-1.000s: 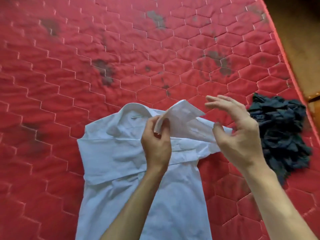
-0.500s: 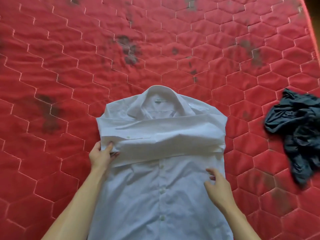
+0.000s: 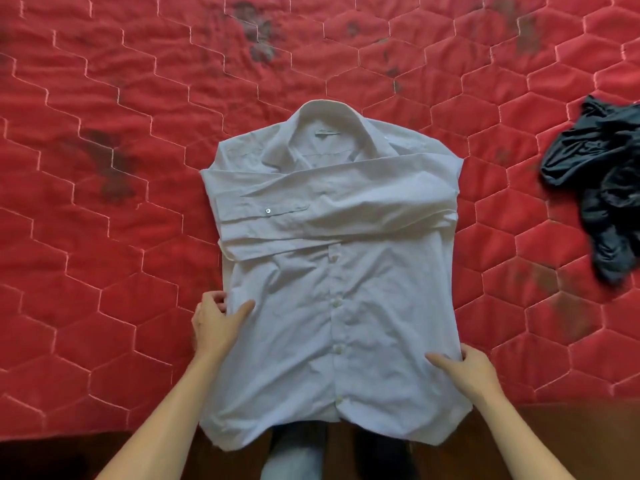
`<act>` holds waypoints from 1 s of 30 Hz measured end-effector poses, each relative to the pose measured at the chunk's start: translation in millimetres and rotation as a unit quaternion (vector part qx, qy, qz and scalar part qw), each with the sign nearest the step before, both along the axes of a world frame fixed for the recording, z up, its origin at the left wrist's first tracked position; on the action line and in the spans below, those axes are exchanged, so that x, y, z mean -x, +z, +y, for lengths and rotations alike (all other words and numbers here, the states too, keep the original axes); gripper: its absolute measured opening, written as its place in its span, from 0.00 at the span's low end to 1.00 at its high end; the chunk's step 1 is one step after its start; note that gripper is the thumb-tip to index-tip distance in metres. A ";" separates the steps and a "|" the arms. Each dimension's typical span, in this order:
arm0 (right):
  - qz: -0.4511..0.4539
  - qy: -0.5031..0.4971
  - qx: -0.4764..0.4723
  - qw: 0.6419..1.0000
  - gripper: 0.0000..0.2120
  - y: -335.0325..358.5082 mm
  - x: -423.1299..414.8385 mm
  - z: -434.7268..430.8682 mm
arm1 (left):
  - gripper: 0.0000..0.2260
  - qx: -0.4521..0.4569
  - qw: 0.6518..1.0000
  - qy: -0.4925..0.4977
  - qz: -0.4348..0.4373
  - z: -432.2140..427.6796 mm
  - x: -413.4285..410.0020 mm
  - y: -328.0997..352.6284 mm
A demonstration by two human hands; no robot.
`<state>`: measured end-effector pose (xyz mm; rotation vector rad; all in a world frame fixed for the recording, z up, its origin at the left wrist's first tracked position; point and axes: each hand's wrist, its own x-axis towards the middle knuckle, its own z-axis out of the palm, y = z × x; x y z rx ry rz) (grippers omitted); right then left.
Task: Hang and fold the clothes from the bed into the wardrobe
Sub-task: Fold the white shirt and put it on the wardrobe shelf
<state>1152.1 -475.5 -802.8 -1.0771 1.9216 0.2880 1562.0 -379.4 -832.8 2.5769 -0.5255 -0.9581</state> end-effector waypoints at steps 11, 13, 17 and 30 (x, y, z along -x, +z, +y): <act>-0.118 -0.026 -0.039 0.992 0.11 9.8 77.8 98.4 | 0.06 -0.098 0.995 -0.020 0.016 151.0 63.2 19.2; -0.133 -0.040 -0.022 0.990 0.09 19.0 87.1 104.4 | 0.05 -0.069 0.997 0.001 0.033 163.4 69.3 26.7; -0.132 -0.046 0.046 0.989 0.10 35.1 106.1 102.4 | 0.07 -0.033 0.996 0.018 0.076 171.4 81.3 48.9; -0.351 -0.189 0.156 0.904 0.11 108.8 22.2 -81.5 | 0.12 0.186 0.925 0.183 0.277 21.7 -12.2 129.1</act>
